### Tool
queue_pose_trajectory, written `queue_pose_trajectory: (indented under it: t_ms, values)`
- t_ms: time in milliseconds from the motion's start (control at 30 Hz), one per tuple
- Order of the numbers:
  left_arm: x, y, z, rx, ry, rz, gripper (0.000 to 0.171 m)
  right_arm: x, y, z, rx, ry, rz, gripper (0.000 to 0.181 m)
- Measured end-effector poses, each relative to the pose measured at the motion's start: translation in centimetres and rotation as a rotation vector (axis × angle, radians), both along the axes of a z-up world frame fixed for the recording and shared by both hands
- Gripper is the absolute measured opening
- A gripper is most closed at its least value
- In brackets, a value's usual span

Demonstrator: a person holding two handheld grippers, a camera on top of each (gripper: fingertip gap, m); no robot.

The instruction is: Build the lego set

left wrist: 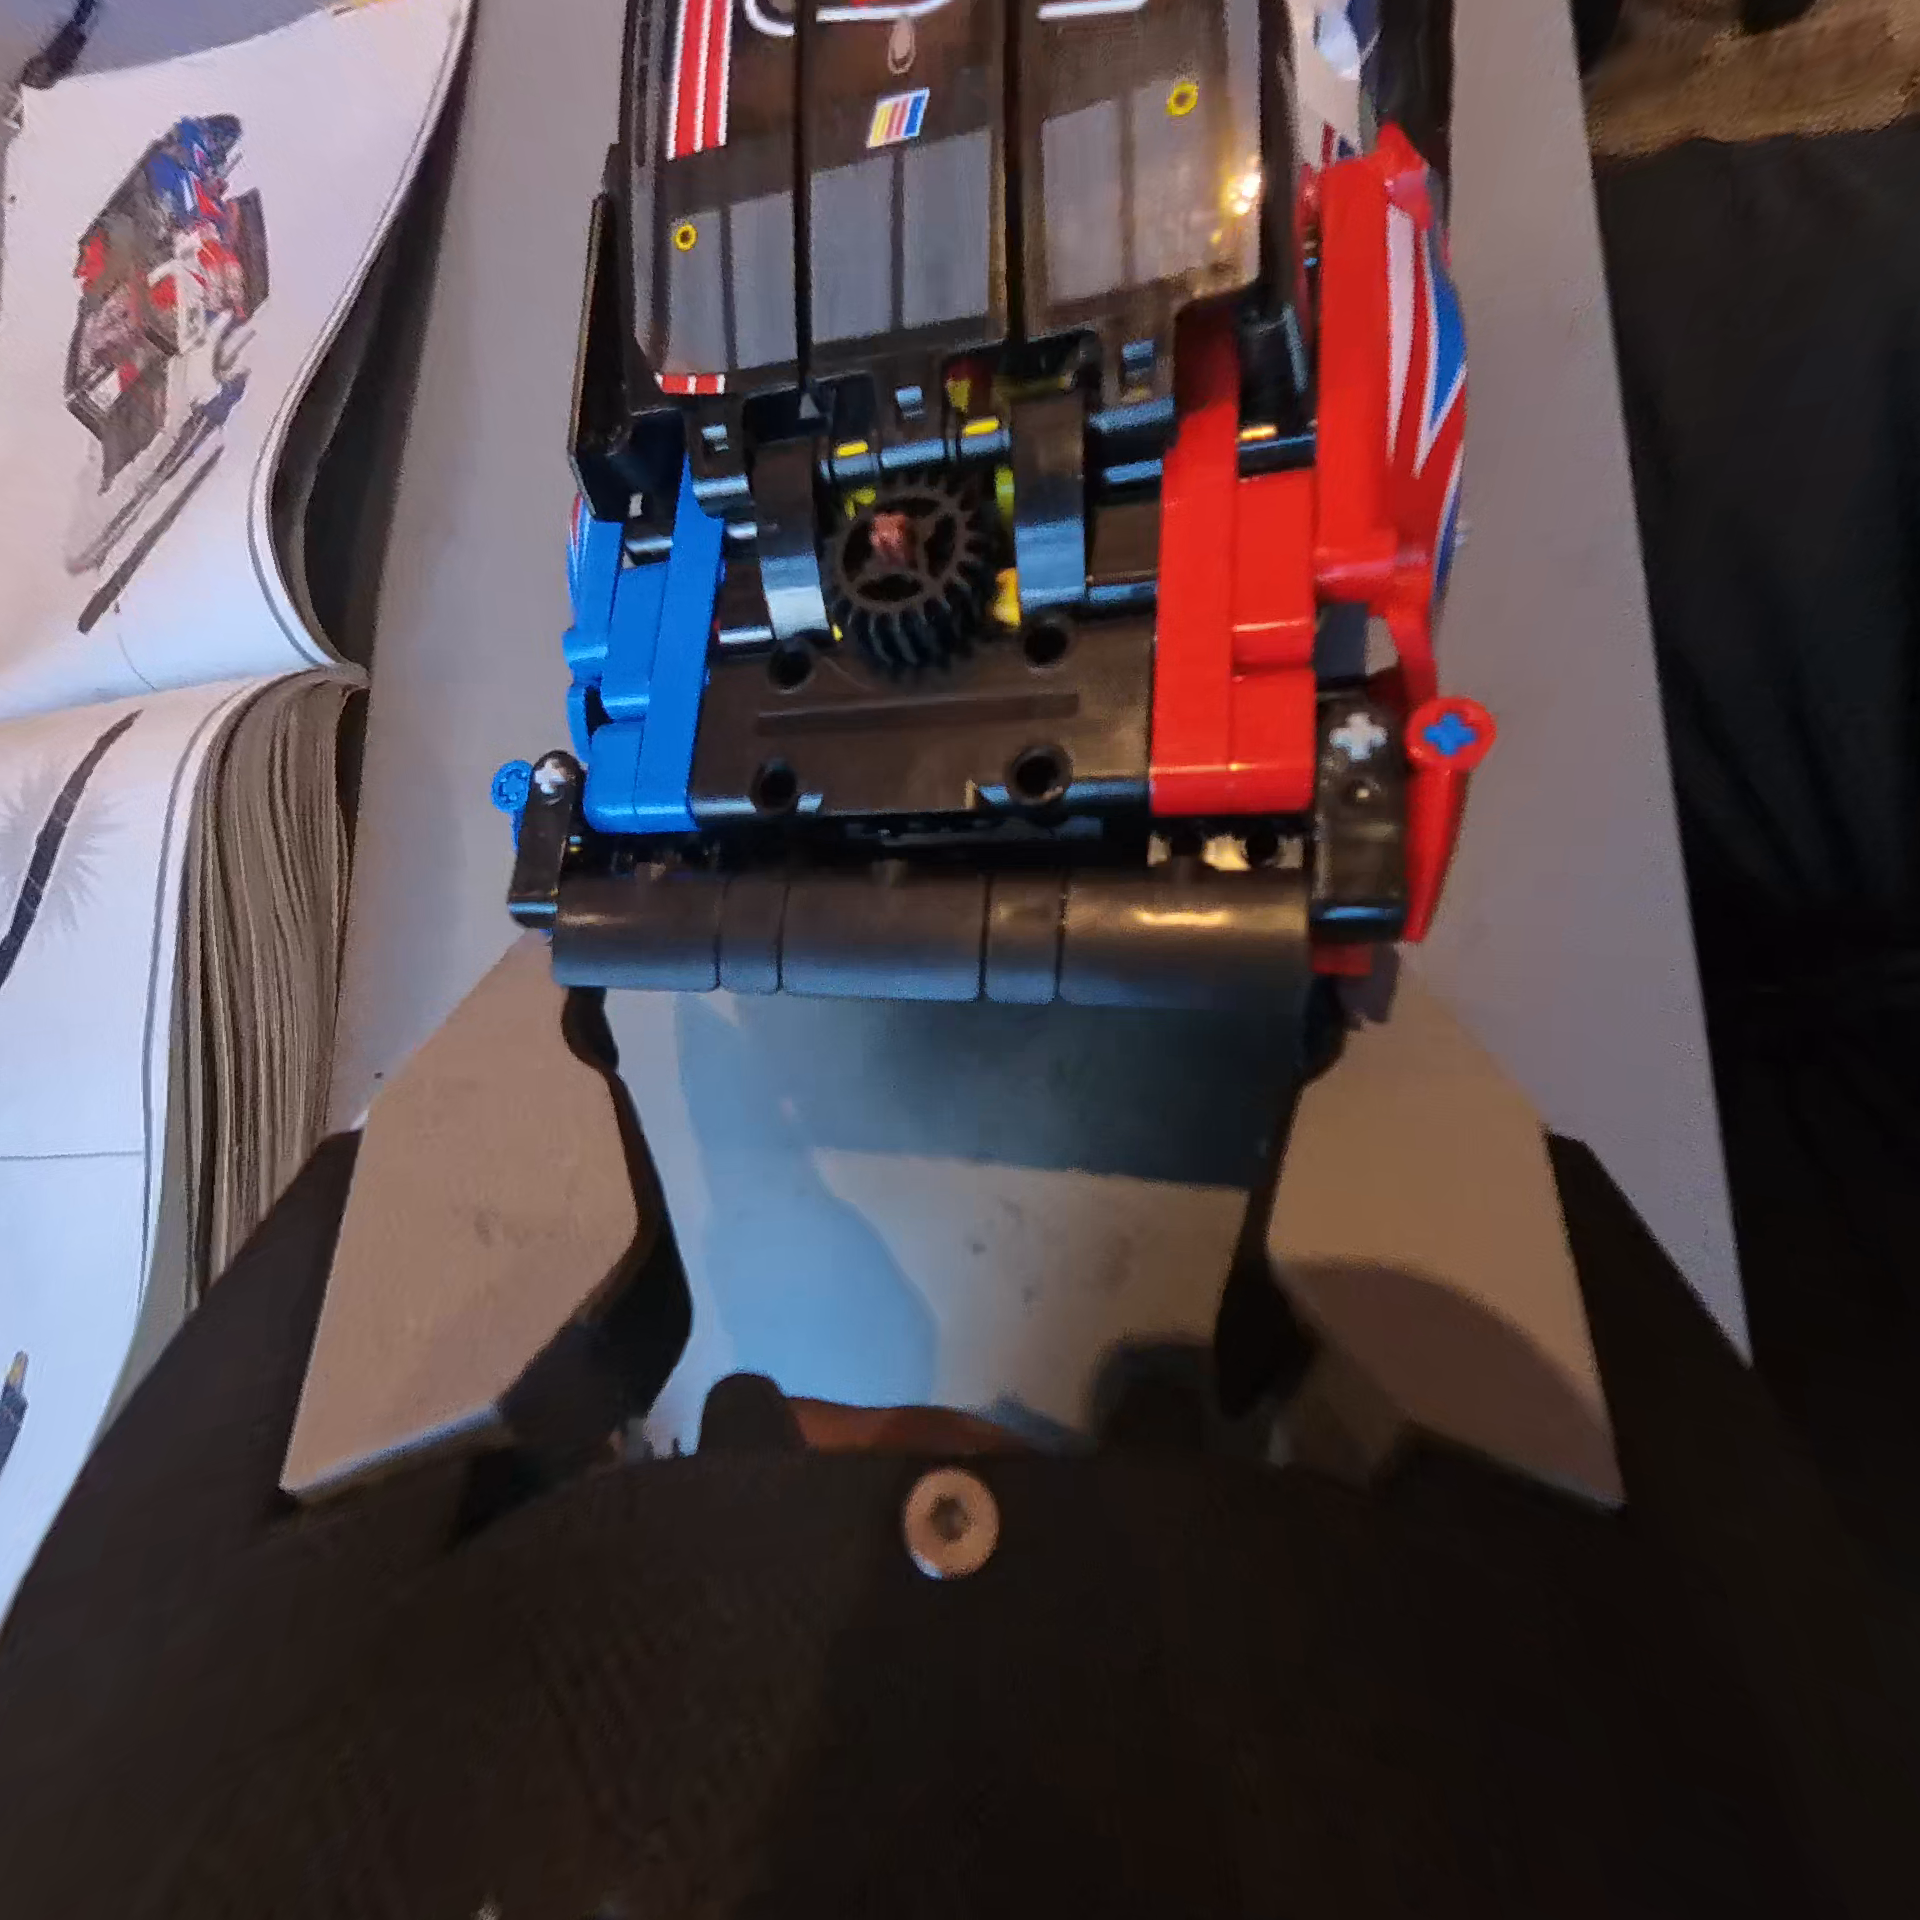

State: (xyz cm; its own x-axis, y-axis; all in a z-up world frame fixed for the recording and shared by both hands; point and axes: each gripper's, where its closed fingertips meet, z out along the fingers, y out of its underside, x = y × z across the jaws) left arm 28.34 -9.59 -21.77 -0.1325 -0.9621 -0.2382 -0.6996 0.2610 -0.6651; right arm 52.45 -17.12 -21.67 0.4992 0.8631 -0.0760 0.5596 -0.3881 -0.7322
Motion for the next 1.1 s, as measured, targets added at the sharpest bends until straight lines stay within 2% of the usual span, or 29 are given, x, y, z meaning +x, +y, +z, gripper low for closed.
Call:
queue_pose_trajectory:
  t_ms: [33,133,200,233,267,300,333,400,433,500,567,633,700,800,933,1100]
  values:
    - [-0.1,0.0,0.0,-0.006,-0.008,0.009,0.131,0.6,-0.5,0.5,0.025,0.024,-0.019,0.114]
    - [-0.8,0.1,-0.2,-0.034,-0.01,0.067,0.128,1.2,-2.2,2.4,0.089,0.165,-0.055,0.07]
    - [-1.5,0.0,0.1,-0.044,-0.023,0.072,0.119,0.7,-2.9,3.7,0.134,0.269,-0.067,0.058]
    - [-1.6,0.1,0.7,-0.051,-0.071,0.078,0.109,0.4,-3.1,4.0,0.147,0.287,-0.072,0.05]
    - [-1.7,-0.2,0.9,-0.08,-0.095,0.064,0.1,0.2,-3.0,4.1,0.16,0.284,-0.08,0.05]
    - [-1.8,-0.3,0.9,-0.098,-0.1,0.068,0.098,-0.2,-3.2,4.2,0.168,0.287,-0.077,0.051]
    - [-2.0,-0.2,0.8,-0.109,-0.08,0.086,0.101,-0.6,-3.5,4.3,0.166,0.295,-0.066,0.05]
    - [-3.2,0.1,0.7,-0.098,0.005,0.124,0.119,-0.8,-3.7,4.1,0.16,0.29,-0.099,0.048]
    - [-3.9,0.6,1.3,-0.079,0.015,0.149,0.118,-0.7,-3.5,4.0,0.168,0.281,-0.141,0.048]
    - [-4.3,1.2,3.8,-0.054,-0.046,0.182,0.111,-0.5,-3.2,4.4,0.2,0.318,-0.25,0.047]
    - [-3.7,2.0,6.7,-0.035,-0.119,0.216,0.111,-0.9,-3.3,4.9,0.21,0.407,-0.352,0.054]
    - [-3.0,3.0,8.2,-0.023,-0.114,0.242,0.116,-1.0,-3.4,4.7,0.218,0.454,-0.489,0.059]
    - [-2.4,3.8,8.0,-0.078,-0.074,0.248,0.12,-0.7,-3.5,4.1,0.249,0.415,-0.625,0.059]
    - [-2.7,4.7,5.5,-0.169,0.007,0.249,0.123,-1.0,-3.7,4.1,0.36,0.29,-0.719,0.053]
    - [-2.6,4.8,4.9,-0.265,-0.096,0.207,0.129,-1.5,-3.2,5.5,0.467,0.164,-0.779,0.049]
    - [-2.0,4.5,5.1,-0.294,-0.227,0.157,0.126,-1.7,-2.6,4.4,0.373,0.118,-0.876,0.044]
